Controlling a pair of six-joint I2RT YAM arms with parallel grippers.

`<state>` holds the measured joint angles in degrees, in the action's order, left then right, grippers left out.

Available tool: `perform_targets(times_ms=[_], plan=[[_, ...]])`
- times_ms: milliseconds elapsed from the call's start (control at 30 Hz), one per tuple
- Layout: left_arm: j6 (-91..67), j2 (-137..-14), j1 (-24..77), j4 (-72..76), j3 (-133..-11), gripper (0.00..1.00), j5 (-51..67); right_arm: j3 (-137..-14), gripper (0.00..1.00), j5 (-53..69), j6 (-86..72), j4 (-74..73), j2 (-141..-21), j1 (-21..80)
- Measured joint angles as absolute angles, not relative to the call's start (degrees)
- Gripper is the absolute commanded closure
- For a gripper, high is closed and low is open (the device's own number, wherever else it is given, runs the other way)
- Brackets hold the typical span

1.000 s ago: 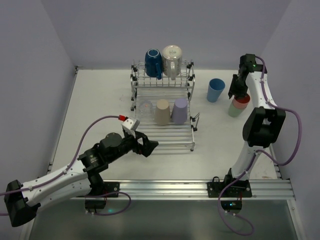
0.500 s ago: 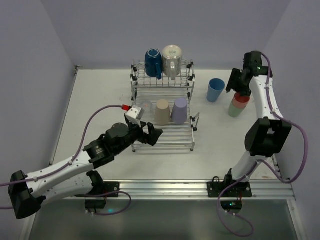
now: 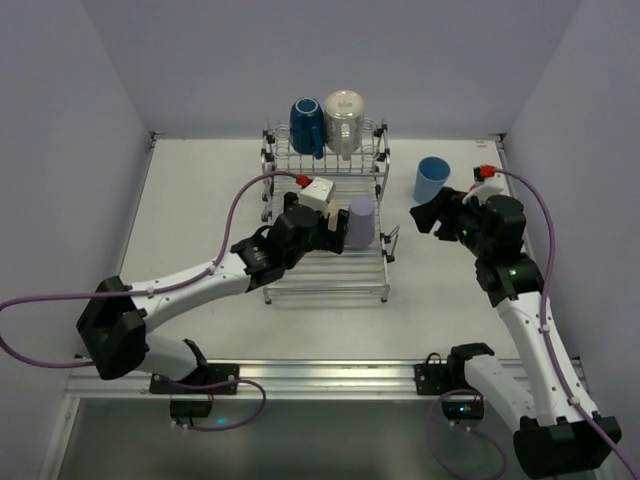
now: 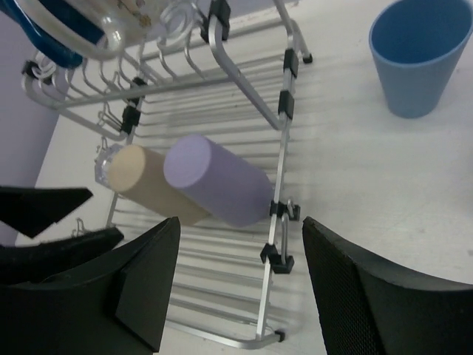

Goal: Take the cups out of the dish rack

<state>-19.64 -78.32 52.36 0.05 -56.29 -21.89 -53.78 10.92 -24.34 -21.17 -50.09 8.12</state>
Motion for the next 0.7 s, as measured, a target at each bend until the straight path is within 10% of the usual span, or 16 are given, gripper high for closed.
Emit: perform_targets(times_ms=[467, 700], plan=[[-16.8, -92.2, 47.3, -0.1, -65.5, 0.01, -23.0, -40.9, 0.30, 22.9, -29.0, -12.2, -40.5, 8.0], [-15.9, -93.5, 47.2, 0.0, -65.5, 0.29, -23.6, -40.8, 0.30, 25.0, -29.6, -11.2, -40.5, 8.0]])
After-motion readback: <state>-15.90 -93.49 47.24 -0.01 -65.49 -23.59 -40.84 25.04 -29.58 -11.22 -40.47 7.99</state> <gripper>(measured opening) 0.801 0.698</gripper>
